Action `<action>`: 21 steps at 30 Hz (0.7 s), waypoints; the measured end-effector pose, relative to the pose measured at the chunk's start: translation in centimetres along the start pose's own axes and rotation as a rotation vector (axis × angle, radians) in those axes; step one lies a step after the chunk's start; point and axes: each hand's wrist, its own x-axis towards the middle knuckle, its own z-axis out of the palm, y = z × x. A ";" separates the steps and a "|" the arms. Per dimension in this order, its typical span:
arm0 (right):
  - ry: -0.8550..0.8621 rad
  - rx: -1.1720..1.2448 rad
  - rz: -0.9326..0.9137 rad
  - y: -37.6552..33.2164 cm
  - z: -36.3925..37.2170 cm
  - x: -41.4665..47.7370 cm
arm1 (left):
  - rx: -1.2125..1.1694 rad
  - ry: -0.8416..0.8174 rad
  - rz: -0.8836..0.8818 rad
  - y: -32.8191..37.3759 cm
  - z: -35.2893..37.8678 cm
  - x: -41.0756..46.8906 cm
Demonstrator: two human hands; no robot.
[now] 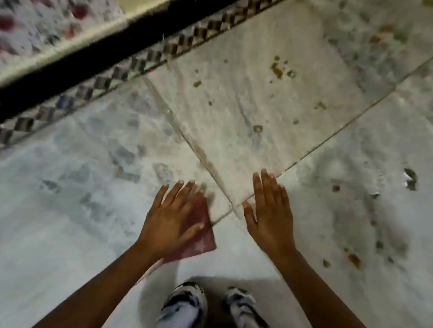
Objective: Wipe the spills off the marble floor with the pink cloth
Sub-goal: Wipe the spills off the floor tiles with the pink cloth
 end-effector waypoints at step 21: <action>0.069 0.041 0.125 4.8 5.2 6.9 | -0.500 0.293 -0.018 -0.1 4.1 7.5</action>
